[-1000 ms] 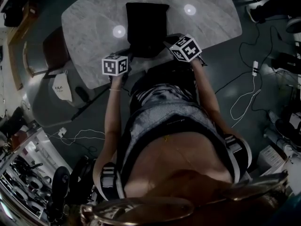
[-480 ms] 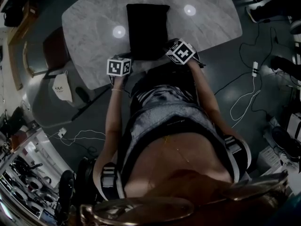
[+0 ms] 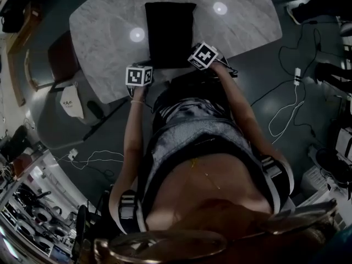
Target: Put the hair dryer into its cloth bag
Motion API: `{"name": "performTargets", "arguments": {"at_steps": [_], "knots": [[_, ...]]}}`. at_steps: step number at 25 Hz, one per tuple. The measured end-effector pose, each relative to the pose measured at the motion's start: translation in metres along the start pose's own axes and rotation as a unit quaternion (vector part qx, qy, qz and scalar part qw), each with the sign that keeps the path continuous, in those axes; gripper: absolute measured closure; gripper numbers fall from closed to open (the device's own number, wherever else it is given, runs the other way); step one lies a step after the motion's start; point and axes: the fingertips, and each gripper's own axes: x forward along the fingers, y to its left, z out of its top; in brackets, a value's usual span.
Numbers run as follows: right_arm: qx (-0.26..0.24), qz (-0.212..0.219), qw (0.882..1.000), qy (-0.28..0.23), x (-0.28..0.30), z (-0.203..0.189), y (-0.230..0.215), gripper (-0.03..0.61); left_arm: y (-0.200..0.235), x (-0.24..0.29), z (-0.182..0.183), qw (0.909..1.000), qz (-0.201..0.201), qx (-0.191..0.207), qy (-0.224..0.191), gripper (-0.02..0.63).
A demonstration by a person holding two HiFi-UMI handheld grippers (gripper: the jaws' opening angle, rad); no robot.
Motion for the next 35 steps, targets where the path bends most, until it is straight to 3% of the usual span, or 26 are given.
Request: {"name": "performTargets", "arguments": {"at_steps": [7,17,35], "knots": [[-0.009,0.026,0.999,0.028,0.022,-0.006,0.010,0.509,0.006,-0.001,-0.012,0.9997,0.017,0.010,0.012,0.600],[0.007,0.044,0.999,0.028,0.047,-0.011,-0.002,0.509,0.007,0.009,-0.010,0.9988,0.029,0.021,0.033,0.600],[0.041,0.041,0.998,0.013,0.056,-0.005,-0.011,0.509,0.021,0.025,-0.012,0.9974,0.045,0.010,0.056,0.600]]}}
